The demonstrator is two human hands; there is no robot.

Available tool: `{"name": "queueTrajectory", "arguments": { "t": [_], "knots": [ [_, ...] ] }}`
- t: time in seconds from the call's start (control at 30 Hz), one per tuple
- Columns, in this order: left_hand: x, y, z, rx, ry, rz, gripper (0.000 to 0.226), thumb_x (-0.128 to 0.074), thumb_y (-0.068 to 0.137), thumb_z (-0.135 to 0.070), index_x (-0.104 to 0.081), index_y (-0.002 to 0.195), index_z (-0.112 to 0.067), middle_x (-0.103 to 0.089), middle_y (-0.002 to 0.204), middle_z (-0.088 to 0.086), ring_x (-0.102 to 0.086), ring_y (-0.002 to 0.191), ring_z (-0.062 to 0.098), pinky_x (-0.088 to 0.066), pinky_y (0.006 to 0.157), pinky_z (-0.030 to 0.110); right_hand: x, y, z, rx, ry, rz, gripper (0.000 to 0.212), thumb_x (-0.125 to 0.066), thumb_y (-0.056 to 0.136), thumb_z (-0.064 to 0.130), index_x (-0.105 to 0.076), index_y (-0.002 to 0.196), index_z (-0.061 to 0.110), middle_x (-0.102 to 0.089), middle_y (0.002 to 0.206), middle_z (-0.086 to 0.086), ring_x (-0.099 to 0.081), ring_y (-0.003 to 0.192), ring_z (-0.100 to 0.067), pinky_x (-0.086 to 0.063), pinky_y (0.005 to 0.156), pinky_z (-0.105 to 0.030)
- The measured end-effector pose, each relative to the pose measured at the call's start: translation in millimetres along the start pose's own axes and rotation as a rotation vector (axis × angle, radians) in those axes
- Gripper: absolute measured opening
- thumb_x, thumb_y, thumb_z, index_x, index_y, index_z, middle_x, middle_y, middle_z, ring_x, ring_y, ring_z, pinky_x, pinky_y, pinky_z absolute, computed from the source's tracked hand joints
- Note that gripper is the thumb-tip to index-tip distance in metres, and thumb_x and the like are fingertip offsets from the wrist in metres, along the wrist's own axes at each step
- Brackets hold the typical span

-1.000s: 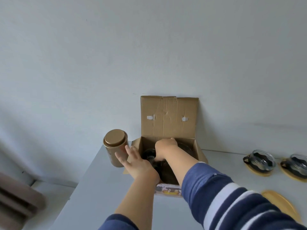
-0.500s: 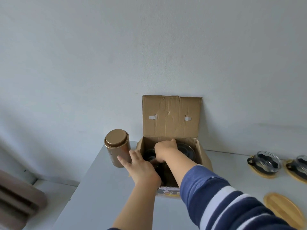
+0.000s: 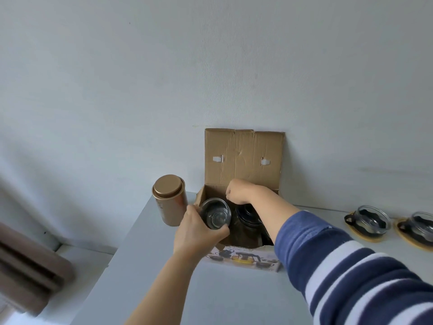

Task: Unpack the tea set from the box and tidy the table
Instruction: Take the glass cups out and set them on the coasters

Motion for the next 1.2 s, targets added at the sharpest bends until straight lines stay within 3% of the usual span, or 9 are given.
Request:
{"name": "queueTrajectory", "arguments": {
  "t": [0.07, 0.17, 0.3, 0.37, 0.43, 0.57, 0.8, 1.0, 1.2],
  "knots": [
    [12.3, -1.6, -0.2, 0.024, -0.201, -0.058, 0.058, -0.079, 0.065, -0.045, -0.044, 0.103, -0.020, -0.056, 0.093, -0.009, -0.057, 0.083, 0.004, -0.045, 0.064, 0.019, -1.9, -1.3, 1.7, 0.003, -0.017, 0.012, 0.017, -0.053, 0.093, 0.016, -0.065, 0.095, 0.003, -0.059, 0.086, -0.011, -0.057, 0.082, -0.026, -0.045, 0.069, -0.032],
    [26.9, 2.8, 1.1, 0.040, -0.358, -0.131, 0.056, -0.079, 0.069, -0.044, -0.045, 0.107, -0.020, -0.057, 0.097, -0.010, -0.059, 0.096, 0.012, -0.044, 0.075, 0.023, -8.3, -6.1, 11.1, -0.019, -0.127, 0.065, 0.037, -0.065, 0.085, 0.041, -0.062, 0.099, 0.007, -0.058, 0.080, -0.007, -0.059, 0.083, -0.027, -0.047, 0.073, -0.033],
    [37.0, 12.6, 2.5, 0.027, -0.343, -0.138, 0.058, -0.079, 0.068, -0.043, -0.044, 0.109, -0.022, -0.058, 0.105, -0.007, -0.058, 0.099, 0.013, -0.043, 0.077, 0.024, -25.9, -4.4, 24.4, -0.065, -0.432, 0.051, 0.065, -0.056, 0.075, 0.071, -0.060, 0.112, 0.017, -0.063, 0.110, -0.005, -0.057, 0.108, -0.027, -0.038, 0.099, -0.042],
    [41.7, 16.1, 3.0, 0.011, -0.306, -0.151, 0.061, -0.078, 0.068, -0.043, -0.045, 0.115, -0.022, -0.059, 0.105, -0.009, -0.057, 0.097, 0.011, -0.041, 0.076, 0.023, -39.3, 2.3, 28.6, -0.083, -0.518, 0.016, 0.067, -0.052, 0.079, 0.070, -0.059, 0.118, 0.017, -0.063, 0.119, -0.004, -0.053, 0.120, -0.028, -0.025, 0.109, -0.050],
    [45.1, 18.6, 4.8, 0.003, -0.288, -0.159, 0.064, -0.077, 0.068, -0.044, -0.046, 0.120, -0.022, -0.058, 0.106, -0.011, -0.057, 0.096, 0.010, -0.040, 0.076, 0.022, -47.6, 7.2, 31.4, -0.092, -0.535, -0.066, 0.051, -0.054, 0.085, 0.060, -0.063, 0.112, 0.018, -0.068, 0.111, -0.001, -0.056, 0.115, -0.025, -0.019, 0.111, -0.052],
    [48.3, 18.5, 10.3, 0.018, -0.284, -0.162, 0.064, -0.077, 0.067, -0.045, -0.045, 0.119, -0.026, -0.058, 0.101, -0.016, -0.058, 0.094, 0.007, -0.039, 0.072, 0.017, -48.7, 5.6, 33.3, -0.112, -0.486, -0.164, 0.035, -0.058, 0.087, 0.052, -0.065, 0.099, 0.020, -0.070, 0.101, 0.001, -0.060, 0.106, -0.023, -0.016, 0.112, -0.051],
    [58.9, 15.5, 10.9, 0.029, -0.260, -0.191, 0.059, -0.075, 0.068, -0.045, -0.042, 0.115, -0.030, -0.059, 0.109, -0.012, -0.059, 0.100, 0.012, -0.043, 0.078, 0.025, -39.8, -7.3, 30.4, -0.064, -0.322, -0.229, 0.072, -0.069, 0.073, 0.055, -0.052, 0.131, 0.015, -0.047, 0.139, -0.008, -0.038, 0.131, -0.029, -0.027, 0.108, -0.048],
    [70.1, 12.1, -2.6, 0.004, -0.284, -0.223, 0.069, -0.077, 0.069, -0.041, -0.043, 0.126, -0.022, -0.056, 0.114, -0.007, -0.056, 0.101, 0.014, -0.045, 0.082, 0.027, -10.5, -27.3, 28.3, -0.070, 0.150, -0.338, 0.093, -0.081, 0.063, 0.048, -0.038, 0.136, 0.009, -0.033, 0.143, -0.009, -0.050, 0.119, -0.028, -0.050, 0.091, -0.036],
    [69.4, 3.6, -31.5, -0.044, -0.211, -0.228, 0.078, -0.076, 0.070, -0.044, -0.039, 0.134, -0.019, -0.053, 0.120, -0.005, -0.050, 0.103, 0.013, -0.043, 0.082, 0.028, 15.8, -77.3, -9.2, -0.043, 0.465, -0.547, 0.089, -0.081, 0.068, 0.040, -0.031, 0.135, 0.010, -0.037, 0.137, -0.007, -0.049, 0.115, -0.023, -0.045, 0.082, -0.030]
  ]
}}
Point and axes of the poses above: each hand's wrist, its own y-axis towards the middle knuckle, its own x-axis out of the back of the hand, z = x × y, the point moved 3 cm from there along y, towards the middle knuckle
